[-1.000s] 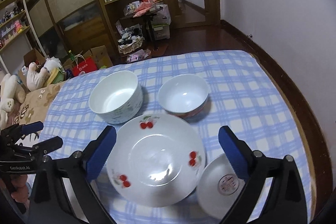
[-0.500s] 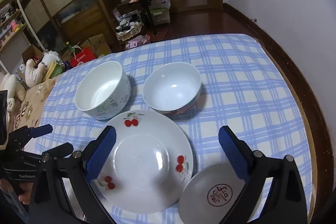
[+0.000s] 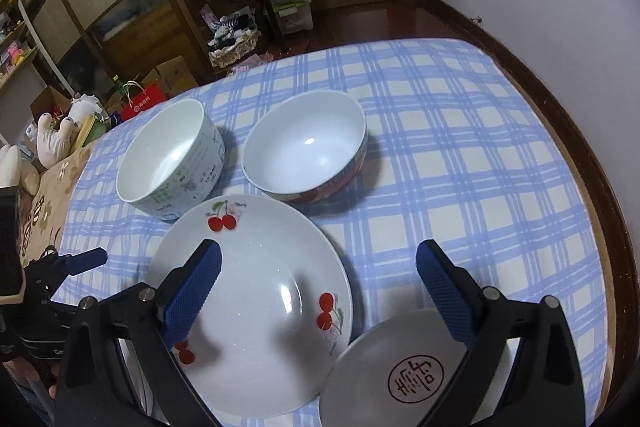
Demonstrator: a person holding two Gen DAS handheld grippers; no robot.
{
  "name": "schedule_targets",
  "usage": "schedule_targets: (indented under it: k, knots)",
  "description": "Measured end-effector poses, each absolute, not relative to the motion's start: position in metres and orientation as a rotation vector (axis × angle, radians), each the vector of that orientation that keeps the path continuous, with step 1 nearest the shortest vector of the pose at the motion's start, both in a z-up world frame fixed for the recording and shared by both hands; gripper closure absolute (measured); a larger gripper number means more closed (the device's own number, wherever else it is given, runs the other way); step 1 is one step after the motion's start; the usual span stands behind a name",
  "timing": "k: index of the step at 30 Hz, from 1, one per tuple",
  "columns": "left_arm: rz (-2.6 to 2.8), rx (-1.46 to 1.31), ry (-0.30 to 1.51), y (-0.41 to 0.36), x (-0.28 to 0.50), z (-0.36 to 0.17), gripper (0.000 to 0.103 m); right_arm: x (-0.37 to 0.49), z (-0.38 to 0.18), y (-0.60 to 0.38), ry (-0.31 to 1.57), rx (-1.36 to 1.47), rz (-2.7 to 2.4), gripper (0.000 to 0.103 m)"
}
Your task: Organize plates and bowls
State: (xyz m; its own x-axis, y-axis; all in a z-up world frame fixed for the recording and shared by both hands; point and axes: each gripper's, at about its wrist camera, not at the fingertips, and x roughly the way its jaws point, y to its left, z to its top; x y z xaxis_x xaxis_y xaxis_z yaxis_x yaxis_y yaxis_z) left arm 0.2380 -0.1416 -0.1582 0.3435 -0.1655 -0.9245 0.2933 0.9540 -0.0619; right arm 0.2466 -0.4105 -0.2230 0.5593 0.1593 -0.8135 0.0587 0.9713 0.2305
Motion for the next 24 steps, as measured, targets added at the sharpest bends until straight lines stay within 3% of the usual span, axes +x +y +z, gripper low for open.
schedule_targets:
  k: [5, 9, 14, 16, 19, 23, 24]
  knots:
    - [-0.313, 0.131, 1.214, -0.148, 0.238, -0.171, 0.008, 0.253, -0.237, -0.410, 1.034, 0.241, 0.094, 0.002]
    - [-0.320, 0.138, 1.233, -0.153, 0.238, -0.179, 0.009, 0.259, -0.249, -0.410, 1.099, 0.243, 0.112, 0.011]
    - [-0.321, 0.144, 1.258, -0.155, 0.237, -0.188, 0.025, 0.263, -0.257, -0.406, 1.133, 0.180, 0.098, 0.012]
    - [-0.315, 0.144, 1.260, -0.157, 0.237, -0.191, 0.031, 0.265, -0.259, -0.405, 1.141, 0.181, 0.107, 0.017]
    - [-0.328, 0.116, 1.263, -0.158, 0.236, -0.193, 0.041, 0.267, -0.260, -0.404, 1.154, 0.166, 0.109, 0.029]
    - [-0.350, 0.086, 1.265, -0.162, 0.234, -0.191, 0.060, 0.271, -0.265, -0.402, 1.193, 0.158, 0.141, 0.067]
    - [-0.354, 0.079, 1.266, -0.161, 0.234, -0.190, 0.064, 0.272, -0.265, -0.401, 1.201, 0.151, 0.143, 0.071]
